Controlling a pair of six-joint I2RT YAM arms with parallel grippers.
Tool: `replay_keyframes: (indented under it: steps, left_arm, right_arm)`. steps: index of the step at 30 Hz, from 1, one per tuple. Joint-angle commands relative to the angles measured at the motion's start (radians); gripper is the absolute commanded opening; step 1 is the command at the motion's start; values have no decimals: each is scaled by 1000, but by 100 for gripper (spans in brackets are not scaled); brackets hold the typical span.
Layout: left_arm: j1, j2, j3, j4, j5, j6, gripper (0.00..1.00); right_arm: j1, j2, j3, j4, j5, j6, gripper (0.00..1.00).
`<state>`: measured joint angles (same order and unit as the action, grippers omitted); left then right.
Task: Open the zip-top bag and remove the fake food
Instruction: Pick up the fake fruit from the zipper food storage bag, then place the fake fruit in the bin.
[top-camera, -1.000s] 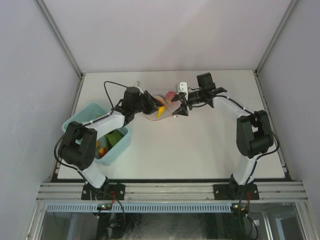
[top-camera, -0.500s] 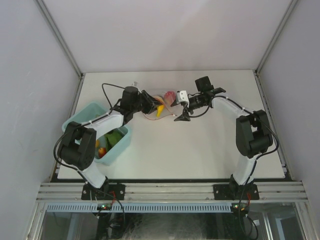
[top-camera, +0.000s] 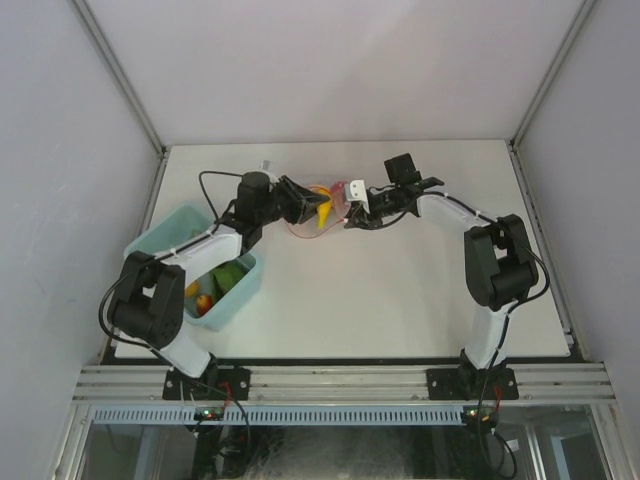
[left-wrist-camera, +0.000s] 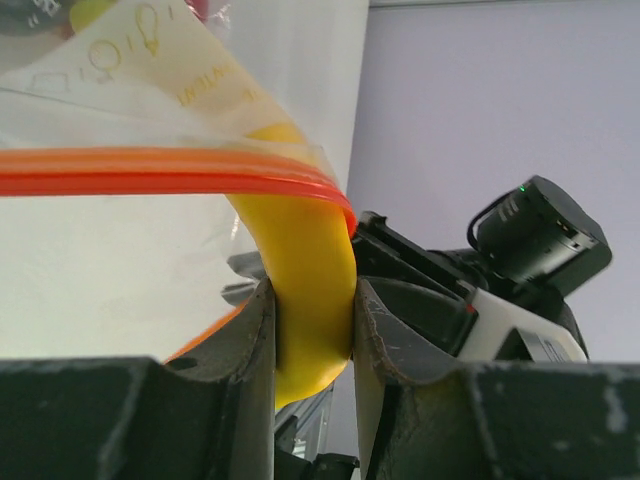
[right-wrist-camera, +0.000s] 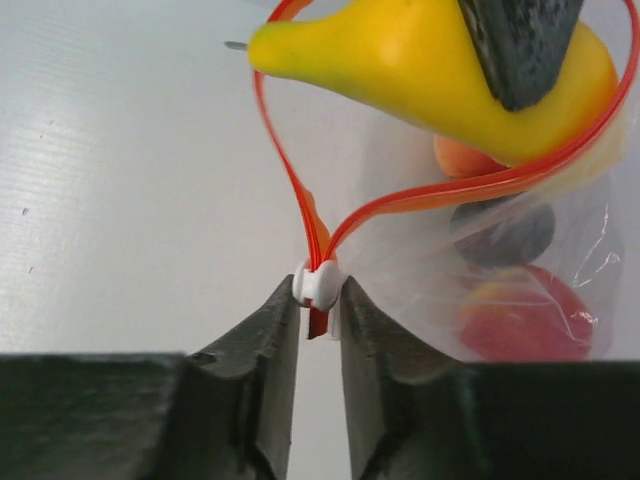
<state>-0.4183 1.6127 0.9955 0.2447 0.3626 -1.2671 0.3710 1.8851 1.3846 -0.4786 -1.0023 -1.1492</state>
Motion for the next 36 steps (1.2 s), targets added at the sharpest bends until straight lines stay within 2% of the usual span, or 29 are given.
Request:
replay_keyframes:
  steps: [1,8,15,19,27,36]
  left_arm:
    - [4,-81,-35,95,55,-60,0]
    - [4,-158,-117,96,76,-68,0]
    - [4,-305,-222,86,66,-60,0]
    - [4,-413,-235,19,30,16,0]
    - [3,-606,-227,-221,-121,264,0]
    - [3,-766,-156,-549,-476,464,0]
  right_arm:
    - [7,0,41,82,31,72,17]
    - [-7,26,86,109,93,213,3]
    - [-14,33,101,108,104,243,0]
    - [-14,34,105,102,100,241,0]
    - [-15,41,126,98,95,287,0]
    - [-17,49,143,103,108,327,0]
